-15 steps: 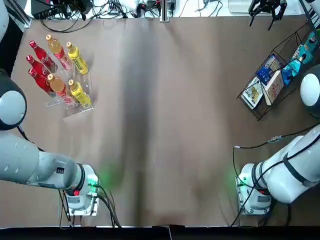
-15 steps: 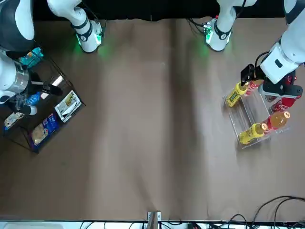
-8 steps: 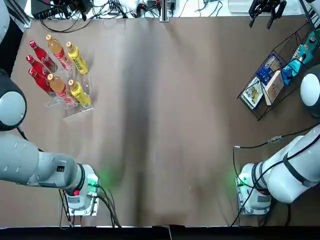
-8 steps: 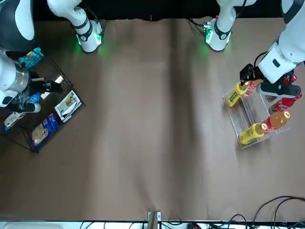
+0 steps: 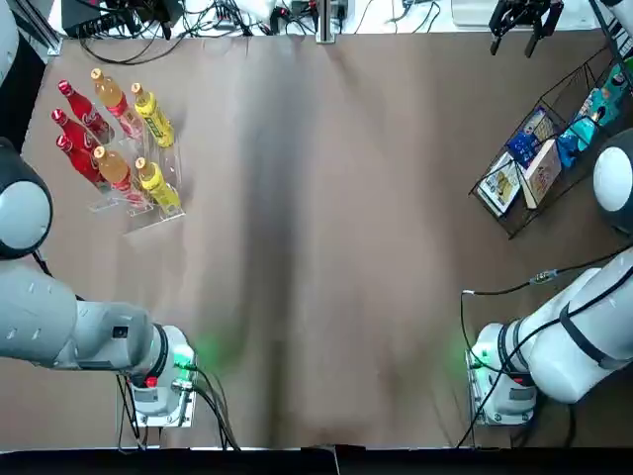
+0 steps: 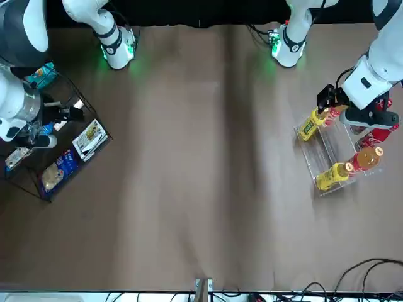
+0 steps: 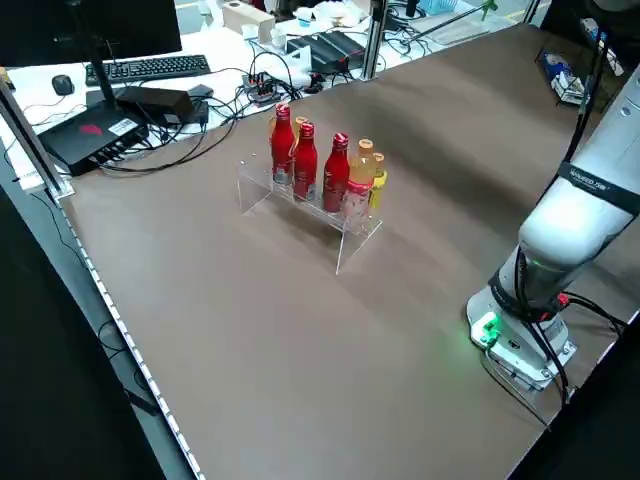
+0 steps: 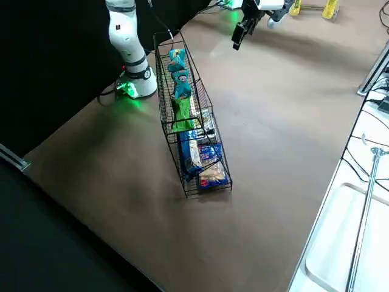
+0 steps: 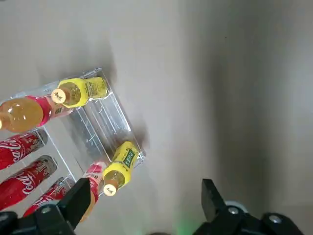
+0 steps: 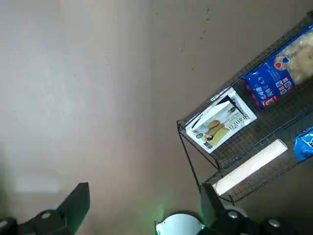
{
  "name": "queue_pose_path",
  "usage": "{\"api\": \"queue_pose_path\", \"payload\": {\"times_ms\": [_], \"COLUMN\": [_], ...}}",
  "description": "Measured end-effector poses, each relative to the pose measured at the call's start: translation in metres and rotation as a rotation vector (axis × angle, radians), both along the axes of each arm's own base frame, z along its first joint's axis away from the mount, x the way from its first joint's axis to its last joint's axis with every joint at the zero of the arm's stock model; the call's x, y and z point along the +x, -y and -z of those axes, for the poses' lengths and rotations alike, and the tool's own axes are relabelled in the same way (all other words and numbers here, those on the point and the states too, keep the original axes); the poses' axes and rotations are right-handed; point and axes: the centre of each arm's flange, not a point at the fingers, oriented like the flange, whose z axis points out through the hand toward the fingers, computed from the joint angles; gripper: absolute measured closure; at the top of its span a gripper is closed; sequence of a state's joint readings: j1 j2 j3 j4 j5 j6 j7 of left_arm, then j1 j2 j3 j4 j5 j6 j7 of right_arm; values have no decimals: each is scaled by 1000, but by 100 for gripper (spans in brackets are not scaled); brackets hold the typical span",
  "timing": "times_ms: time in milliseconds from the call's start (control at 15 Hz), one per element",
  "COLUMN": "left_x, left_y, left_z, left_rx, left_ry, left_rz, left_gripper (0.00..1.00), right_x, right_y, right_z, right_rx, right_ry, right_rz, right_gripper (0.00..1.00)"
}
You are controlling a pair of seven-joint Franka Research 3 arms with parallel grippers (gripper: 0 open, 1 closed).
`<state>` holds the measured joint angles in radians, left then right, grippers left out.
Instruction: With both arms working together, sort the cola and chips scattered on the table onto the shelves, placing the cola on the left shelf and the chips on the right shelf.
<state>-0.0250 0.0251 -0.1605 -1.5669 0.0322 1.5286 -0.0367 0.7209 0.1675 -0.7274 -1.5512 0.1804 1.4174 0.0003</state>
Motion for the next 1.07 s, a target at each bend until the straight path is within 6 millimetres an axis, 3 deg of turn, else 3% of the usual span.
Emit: {"api": "queue_pose_path", "payload": {"times_ms": [1067], "left_x": [5], "left_y": [-5], "left_z": [-7], "left_rx": [-7], "left_ry": [39], "left_rz": [-12], "left_gripper": [0], "right_x": [1], "right_y": [3], "right_z": [0], "right_rx": [-1], "right_ry": [4], "right_rz": [4], "right_gripper": [0]}}
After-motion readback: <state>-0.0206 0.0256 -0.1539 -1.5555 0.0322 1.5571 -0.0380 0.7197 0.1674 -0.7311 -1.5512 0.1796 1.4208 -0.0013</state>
